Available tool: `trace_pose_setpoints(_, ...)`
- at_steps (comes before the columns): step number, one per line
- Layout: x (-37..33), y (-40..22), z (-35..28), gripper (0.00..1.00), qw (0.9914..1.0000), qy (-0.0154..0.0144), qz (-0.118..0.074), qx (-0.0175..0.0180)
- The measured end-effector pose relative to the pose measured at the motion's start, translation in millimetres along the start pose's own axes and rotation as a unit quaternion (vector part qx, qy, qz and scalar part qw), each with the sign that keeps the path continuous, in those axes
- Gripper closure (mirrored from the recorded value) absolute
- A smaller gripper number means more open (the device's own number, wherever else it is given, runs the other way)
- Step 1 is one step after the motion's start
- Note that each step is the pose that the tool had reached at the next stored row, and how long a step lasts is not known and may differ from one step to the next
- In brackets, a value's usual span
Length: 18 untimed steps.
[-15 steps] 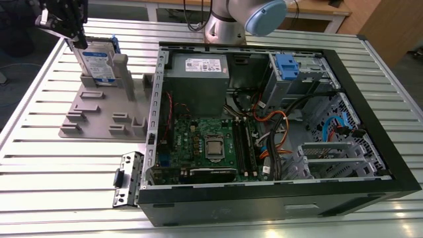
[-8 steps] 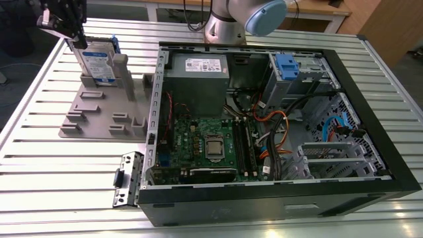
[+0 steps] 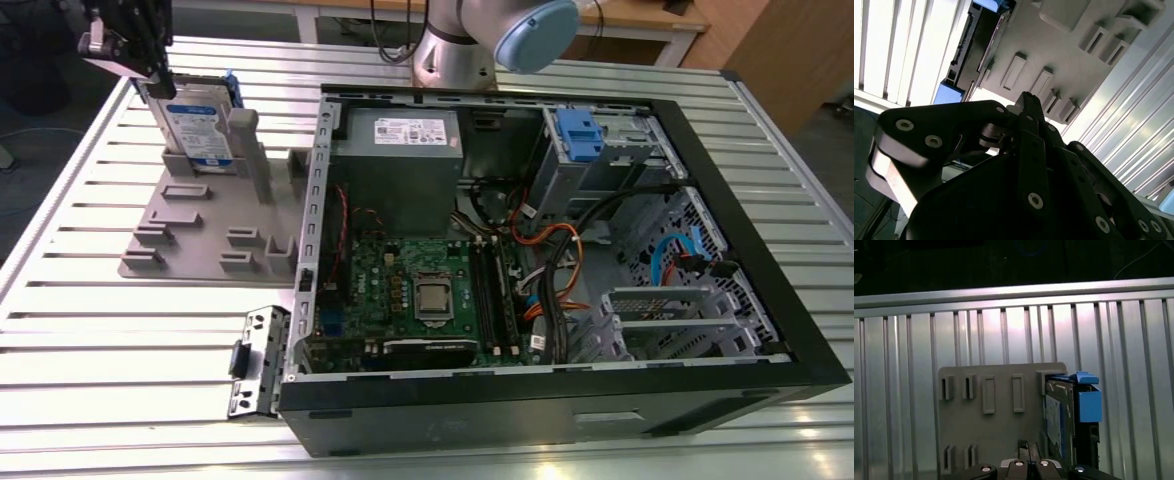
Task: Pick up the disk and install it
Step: 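Pick up the disk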
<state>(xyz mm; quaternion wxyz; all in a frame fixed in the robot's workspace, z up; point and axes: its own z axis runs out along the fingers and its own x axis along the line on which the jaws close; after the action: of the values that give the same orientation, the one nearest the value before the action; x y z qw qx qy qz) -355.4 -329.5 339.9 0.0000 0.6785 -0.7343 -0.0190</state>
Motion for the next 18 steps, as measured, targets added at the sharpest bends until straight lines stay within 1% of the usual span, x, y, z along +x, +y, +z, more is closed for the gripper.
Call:
trace_pose_setpoints(5, 0.0, 0.0, 0.0, 0.9, 0.99988, 0.0004, -0.016, -0.0004)
trace_pose_setpoints(9, 0.0, 0.0, 0.0, 0.9, 0.99961, 0.0008, -0.028, -0.0007)
trace_pose_setpoints(14, 0.0, 0.0, 0.0, 0.9, 0.9991, 0.0012, -0.042, -0.0011)
trace_pose_setpoints(18, 0.0, 0.0, 0.0, 0.9, 0.99853, 0.0015, -0.054, -0.0014)
